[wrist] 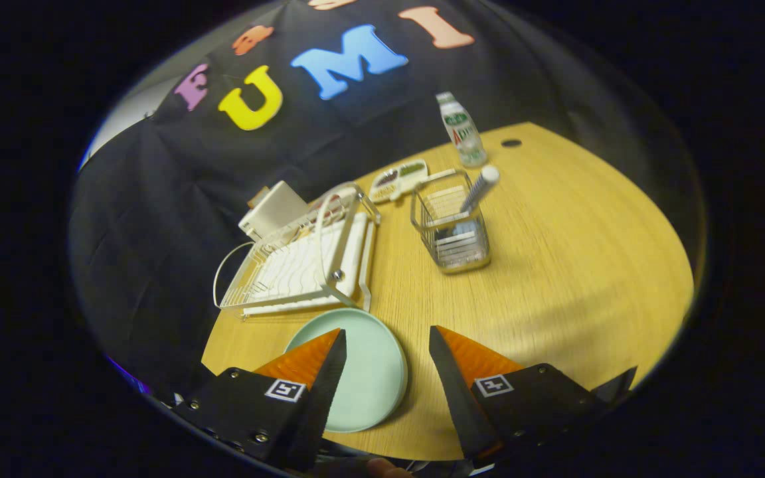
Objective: Take the plate from the dish rack, then take the spoon from the basket and place it into the plate.
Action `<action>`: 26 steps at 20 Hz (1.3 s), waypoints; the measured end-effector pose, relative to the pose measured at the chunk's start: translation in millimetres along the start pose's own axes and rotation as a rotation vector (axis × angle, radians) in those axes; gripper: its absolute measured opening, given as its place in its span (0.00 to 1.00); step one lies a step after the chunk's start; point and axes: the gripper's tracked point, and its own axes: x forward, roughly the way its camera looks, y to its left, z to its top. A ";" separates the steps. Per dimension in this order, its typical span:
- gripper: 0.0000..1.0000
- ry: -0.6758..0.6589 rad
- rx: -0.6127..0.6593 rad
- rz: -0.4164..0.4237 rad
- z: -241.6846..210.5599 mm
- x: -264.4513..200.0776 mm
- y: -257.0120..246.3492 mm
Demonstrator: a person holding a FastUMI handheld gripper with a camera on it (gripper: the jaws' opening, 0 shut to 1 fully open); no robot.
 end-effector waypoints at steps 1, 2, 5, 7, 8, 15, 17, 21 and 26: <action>0.78 -0.099 -0.076 -0.004 27.7 -7.7 1.3; 0.78 -0.183 -0.144 -0.011 49.1 -14.1 1.2; 0.77 -0.335 -0.286 -0.069 89.9 -36.6 -2.6; 0.77 -0.390 -0.319 -0.108 106.1 -43.3 -11.5; 0.77 -0.393 -0.320 -0.109 106.7 -42.0 -16.1; 0.77 -0.452 -0.239 -0.175 112.4 -4.2 -76.1; 0.77 -0.453 -0.224 -0.156 108.5 11.4 -84.3; 0.76 -0.472 -0.190 -0.194 109.0 40.8 -110.8; 0.61 -0.413 -0.198 -0.169 93.8 65.1 -109.1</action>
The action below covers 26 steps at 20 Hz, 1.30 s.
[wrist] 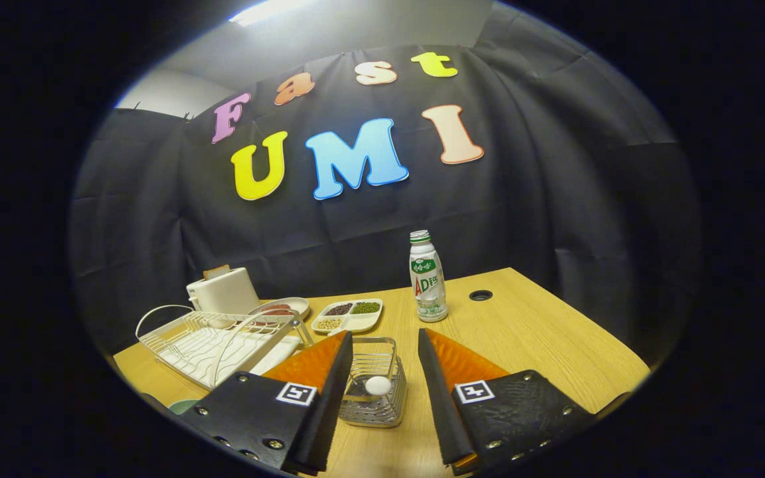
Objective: Take the plate from the dish rack, then take the spoon from the basket and place it into the plate.
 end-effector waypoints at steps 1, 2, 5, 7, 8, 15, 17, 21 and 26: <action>0.53 -0.009 -0.015 -0.024 -0.8 3.1 -2.3; 0.36 -0.018 -0.016 -0.027 1.2 4.4 -0.1; 0.22 -0.001 0.001 -0.013 -0.2 0.4 8.3; 0.12 0.013 -0.009 -0.021 1.0 -0.7 8.4; 0.12 0.006 -0.028 -0.046 6.9 -2.9 4.5; 0.06 0.023 -0.061 -0.046 31.9 -11.6 15.7; 0.06 0.022 -0.055 -0.040 42.5 -16.5 19.4; 0.06 0.028 -0.061 -0.044 65.7 -33.2 22.7; 0.06 0.049 -0.027 -0.057 87.3 -54.4 25.4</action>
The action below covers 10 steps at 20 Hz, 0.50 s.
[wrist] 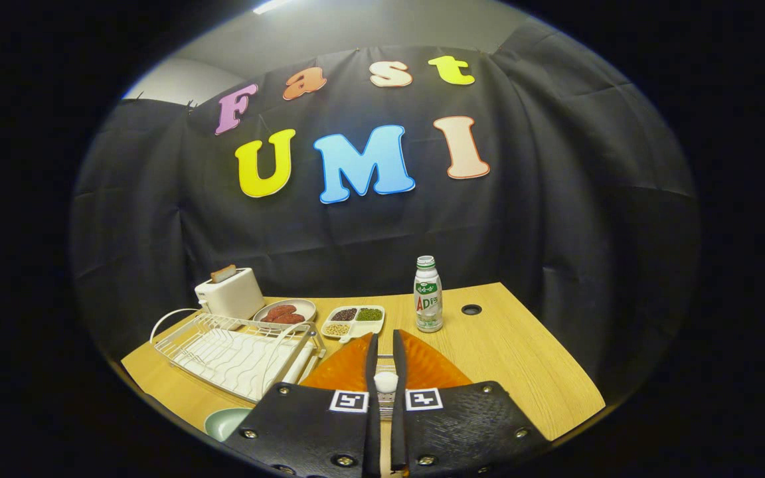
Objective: Take the plate from the dish rack, then take the spoon from the basket and place it into the plate.
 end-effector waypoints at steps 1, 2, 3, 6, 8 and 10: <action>0.06 0.004 0.009 -0.002 3.6 -3.0 1.9; 0.06 0.010 0.018 0.000 6.8 -7.2 4.8; 0.06 0.016 0.019 0.007 8.9 -10.5 9.0; 0.06 0.029 -0.017 0.010 14.4 -21.5 13.8; 0.06 0.032 -0.034 -0.001 17.0 -30.1 17.5; 0.06 0.060 -0.059 0.011 10.7 -37.1 28.4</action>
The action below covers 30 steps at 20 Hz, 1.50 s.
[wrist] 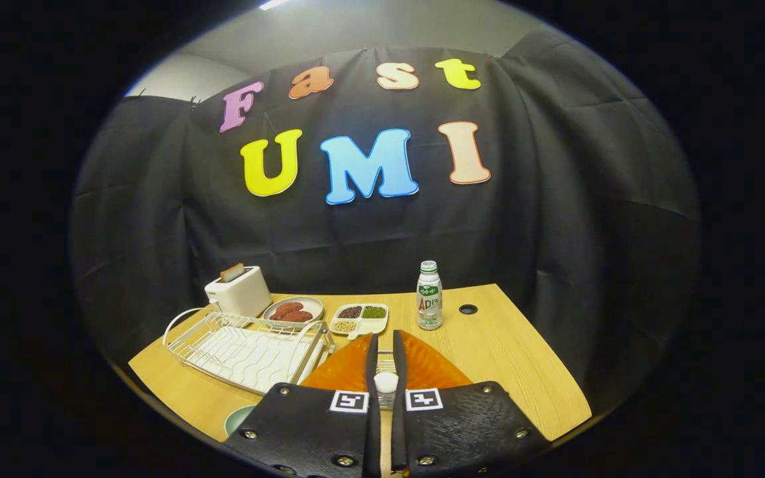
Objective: Take the plate from the dish rack, then take the spoon from the basket and place it into the plate.
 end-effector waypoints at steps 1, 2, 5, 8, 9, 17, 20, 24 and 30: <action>0.06 0.010 -0.011 0.003 -2.4 -2.6 3.5; 0.06 0.019 -0.014 0.009 -4.4 -4.9 8.4; 0.06 0.054 -0.005 0.020 -14.0 -8.8 19.3; 0.06 0.099 -0.032 0.037 -25.9 -9.8 28.4; 0.06 0.111 -0.042 0.046 -29.9 -10.0 33.0; 0.06 0.166 -0.090 0.139 -42.9 -12.2 73.5; 0.06 0.197 -0.100 0.193 -53.6 -12.1 96.1; 0.06 0.255 -0.124 0.250 -73.7 -8.2 122.7; 0.06 0.310 -0.163 0.322 -91.6 -4.1 161.8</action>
